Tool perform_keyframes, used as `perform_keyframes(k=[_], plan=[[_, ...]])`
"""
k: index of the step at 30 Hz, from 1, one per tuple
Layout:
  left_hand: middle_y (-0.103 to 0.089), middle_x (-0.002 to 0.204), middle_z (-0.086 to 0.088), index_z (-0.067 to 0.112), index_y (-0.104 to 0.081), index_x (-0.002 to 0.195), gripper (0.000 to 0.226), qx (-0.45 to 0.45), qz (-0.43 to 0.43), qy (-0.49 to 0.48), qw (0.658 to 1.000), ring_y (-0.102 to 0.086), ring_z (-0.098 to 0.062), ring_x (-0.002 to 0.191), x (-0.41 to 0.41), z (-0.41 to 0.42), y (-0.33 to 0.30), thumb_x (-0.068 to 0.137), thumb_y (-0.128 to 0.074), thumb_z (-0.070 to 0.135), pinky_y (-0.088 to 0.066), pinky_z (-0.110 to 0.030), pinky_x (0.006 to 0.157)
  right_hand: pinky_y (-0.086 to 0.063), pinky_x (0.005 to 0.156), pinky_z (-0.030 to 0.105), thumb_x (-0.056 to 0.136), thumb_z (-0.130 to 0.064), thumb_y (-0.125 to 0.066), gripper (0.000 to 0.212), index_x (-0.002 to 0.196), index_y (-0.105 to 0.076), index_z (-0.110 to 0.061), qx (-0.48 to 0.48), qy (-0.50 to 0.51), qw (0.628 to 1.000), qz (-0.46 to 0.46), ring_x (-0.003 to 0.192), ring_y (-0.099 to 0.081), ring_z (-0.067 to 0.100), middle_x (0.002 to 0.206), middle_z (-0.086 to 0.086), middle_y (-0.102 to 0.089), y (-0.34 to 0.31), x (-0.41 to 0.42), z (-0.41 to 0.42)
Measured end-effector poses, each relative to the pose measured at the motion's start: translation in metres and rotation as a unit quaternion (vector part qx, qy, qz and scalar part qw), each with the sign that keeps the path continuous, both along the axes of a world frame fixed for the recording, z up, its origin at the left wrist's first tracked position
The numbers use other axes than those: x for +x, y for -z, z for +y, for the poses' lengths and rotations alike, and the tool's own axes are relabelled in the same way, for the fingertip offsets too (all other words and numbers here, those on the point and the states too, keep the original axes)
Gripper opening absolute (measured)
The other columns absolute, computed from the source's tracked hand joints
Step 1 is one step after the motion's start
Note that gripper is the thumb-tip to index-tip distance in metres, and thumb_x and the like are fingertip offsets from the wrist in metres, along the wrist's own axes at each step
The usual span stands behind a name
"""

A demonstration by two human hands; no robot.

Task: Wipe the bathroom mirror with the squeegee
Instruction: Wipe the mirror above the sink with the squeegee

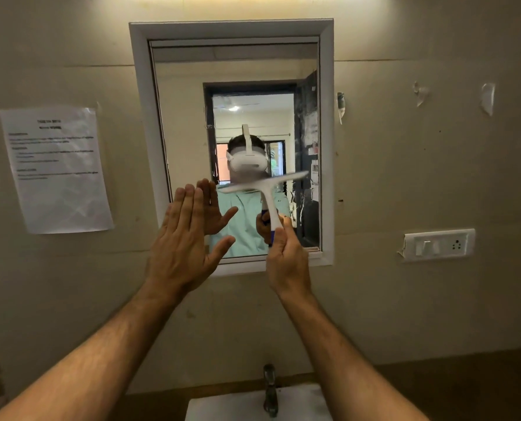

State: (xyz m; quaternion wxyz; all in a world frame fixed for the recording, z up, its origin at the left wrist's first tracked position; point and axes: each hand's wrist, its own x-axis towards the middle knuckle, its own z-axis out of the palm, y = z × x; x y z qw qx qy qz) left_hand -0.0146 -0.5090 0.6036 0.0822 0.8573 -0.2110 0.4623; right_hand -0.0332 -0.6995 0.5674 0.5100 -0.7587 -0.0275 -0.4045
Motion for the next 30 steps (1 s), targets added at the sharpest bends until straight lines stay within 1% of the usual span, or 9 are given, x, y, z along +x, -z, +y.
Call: perform_keyframes(k=[4,7,11,15,20,23,25,27,30], plan=[[0.011,0.169,-0.009,0.008,0.002,0.161,0.101,-0.009,0.011,0.010,1.000,0.012,-0.021,0.156,-0.001,-0.006,0.003,0.091,-0.021,0.077,-0.008,-0.047,0.127,-0.048,0.055,0.024,0.105,-0.048,-0.024,0.025,0.109,-0.045,-0.034,-0.011,0.001,1.000,-0.001,0.068,-0.061,0.010,0.077,0.000,-0.058,-0.017,0.010,0.005],[0.010,0.169,-0.009,0.007,0.002,0.161,0.100,-0.004,0.008,0.013,1.000,0.012,-0.021,0.156,-0.001,-0.006,0.007,0.092,-0.023,0.076,-0.007,-0.046,0.127,-0.044,0.052,0.015,0.104,-0.049,-0.023,0.033,0.117,-0.049,-0.033,-0.019,0.000,1.000,0.012,0.069,-0.060,0.007,0.081,-0.010,-0.058,0.007,0.011,0.001],[0.009,0.169,-0.010,0.006,0.001,0.160,0.100,0.011,0.006,-0.001,1.000,0.011,-0.021,0.156,-0.002,0.002,0.006,0.092,-0.023,0.075,-0.004,-0.043,0.127,-0.053,0.050,0.032,0.104,-0.049,-0.026,0.024,0.094,-0.046,-0.040,-0.012,-0.004,1.000,0.021,0.060,-0.055,0.013,0.070,-0.007,-0.051,0.047,0.001,-0.004],[0.011,0.168,-0.010,0.007,0.004,0.160,0.099,0.009,-0.004,-0.004,1.000,0.011,-0.022,0.156,-0.005,0.008,-0.002,0.092,-0.021,0.075,-0.001,-0.041,0.127,-0.041,0.043,0.013,0.102,-0.052,-0.023,0.028,0.104,-0.047,-0.038,-0.014,-0.002,1.000,0.005,0.060,-0.057,0.006,0.074,-0.008,-0.057,0.027,0.001,-0.005],[0.013,0.167,-0.009,0.006,0.006,0.159,0.101,0.001,-0.004,-0.008,1.000,0.012,-0.021,0.156,-0.008,0.007,-0.008,0.091,-0.020,0.076,0.006,-0.036,0.126,-0.043,0.054,0.023,0.106,-0.047,-0.026,0.040,0.117,-0.055,-0.022,0.020,0.005,1.000,-0.018,0.070,-0.060,0.009,0.079,-0.003,-0.060,-0.018,0.014,0.003],[0.011,0.167,-0.010,0.006,0.005,0.159,0.100,0.000,-0.003,-0.006,1.000,0.011,-0.022,0.156,-0.009,0.009,-0.005,0.091,-0.022,0.075,0.001,-0.040,0.127,-0.040,0.054,0.019,0.106,-0.048,-0.023,0.038,0.120,-0.052,-0.029,0.018,-0.001,1.000,0.002,0.070,-0.058,0.005,0.080,-0.012,-0.057,0.000,0.015,0.000],[0.011,0.168,-0.010,0.007,0.005,0.159,0.100,0.008,-0.001,-0.014,1.000,0.012,-0.022,0.156,-0.009,0.013,-0.003,0.091,-0.022,0.075,-0.001,-0.041,0.127,-0.038,0.050,0.014,0.105,-0.048,-0.024,0.027,0.104,-0.049,-0.039,0.006,-0.005,1.000,0.016,0.062,-0.055,0.004,0.073,-0.012,-0.053,0.030,0.010,-0.003],[0.011,0.167,-0.010,0.006,0.004,0.159,0.101,0.016,0.002,-0.017,1.000,0.012,-0.022,0.156,-0.008,0.016,-0.004,0.091,-0.021,0.076,-0.001,-0.041,0.127,-0.037,0.044,0.016,0.105,-0.047,-0.026,0.027,0.090,-0.046,-0.036,0.002,0.000,1.000,0.029,0.051,-0.048,0.005,0.066,-0.007,-0.048,0.056,0.004,-0.004],[0.013,0.167,-0.010,0.007,0.005,0.160,0.101,0.017,0.004,-0.018,1.000,0.013,-0.022,0.156,-0.007,0.017,-0.006,0.091,-0.020,0.076,0.000,-0.040,0.127,-0.038,0.043,0.018,0.105,-0.046,-0.028,0.026,0.088,-0.046,-0.036,0.010,0.002,1.000,0.027,0.048,-0.047,0.005,0.065,-0.006,-0.048,0.057,0.002,-0.001]])
